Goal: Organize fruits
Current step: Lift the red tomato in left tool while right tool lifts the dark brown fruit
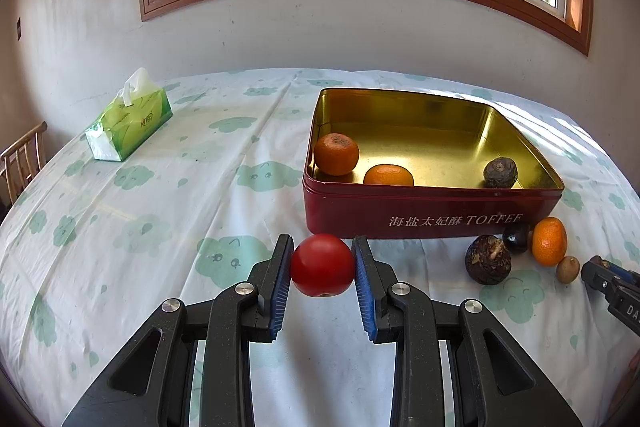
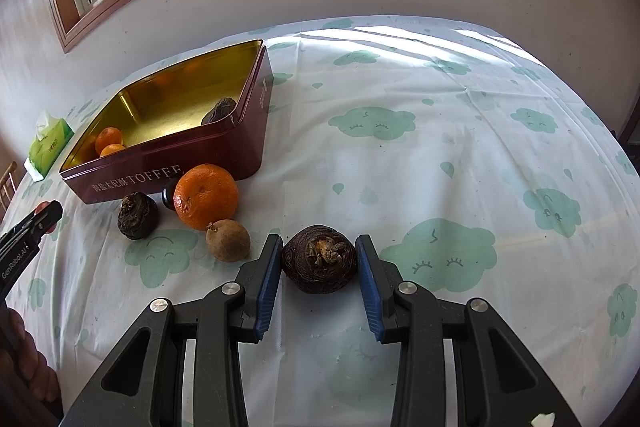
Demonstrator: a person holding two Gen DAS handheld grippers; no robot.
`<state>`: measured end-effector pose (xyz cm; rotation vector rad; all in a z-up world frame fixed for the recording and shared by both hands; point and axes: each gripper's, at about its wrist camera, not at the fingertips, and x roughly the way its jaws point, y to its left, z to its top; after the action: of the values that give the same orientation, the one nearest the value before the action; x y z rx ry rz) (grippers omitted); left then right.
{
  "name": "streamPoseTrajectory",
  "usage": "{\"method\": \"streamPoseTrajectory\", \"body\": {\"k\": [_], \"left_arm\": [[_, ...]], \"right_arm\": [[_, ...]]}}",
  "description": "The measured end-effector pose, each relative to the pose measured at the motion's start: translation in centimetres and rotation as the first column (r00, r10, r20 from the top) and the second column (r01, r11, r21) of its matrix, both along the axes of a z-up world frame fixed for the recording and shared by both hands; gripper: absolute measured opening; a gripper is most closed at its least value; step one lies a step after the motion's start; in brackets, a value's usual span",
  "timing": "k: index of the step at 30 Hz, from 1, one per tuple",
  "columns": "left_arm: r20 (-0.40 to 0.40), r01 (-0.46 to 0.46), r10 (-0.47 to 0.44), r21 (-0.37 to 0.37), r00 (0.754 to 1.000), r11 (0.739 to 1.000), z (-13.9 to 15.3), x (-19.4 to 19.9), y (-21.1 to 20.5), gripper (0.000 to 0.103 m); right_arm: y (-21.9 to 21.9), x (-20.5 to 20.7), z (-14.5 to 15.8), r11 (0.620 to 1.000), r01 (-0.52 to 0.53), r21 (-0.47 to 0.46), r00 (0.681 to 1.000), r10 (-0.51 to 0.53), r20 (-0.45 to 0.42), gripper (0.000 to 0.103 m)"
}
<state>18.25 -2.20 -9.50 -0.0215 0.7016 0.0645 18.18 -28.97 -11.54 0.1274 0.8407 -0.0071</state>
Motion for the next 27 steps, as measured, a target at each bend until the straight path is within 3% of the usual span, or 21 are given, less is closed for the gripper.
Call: {"method": "streamPoseTrajectory", "body": {"k": [14,27], "left_arm": [[0.003,0.002,-0.002,0.001,1.0,1.0,0.0,0.0,-0.1,0.031],[0.019,0.009,-0.009,-0.004,1.0,1.0,0.2,-0.2,-0.2,0.031]], "right_arm": [[0.9,-0.9,0.9,0.999,-0.012,-0.034,0.998,0.014,0.054,0.034],[2.2,-2.5,1.8,0.998,-0.051,0.028,0.996,0.048,0.078,0.034]]}}
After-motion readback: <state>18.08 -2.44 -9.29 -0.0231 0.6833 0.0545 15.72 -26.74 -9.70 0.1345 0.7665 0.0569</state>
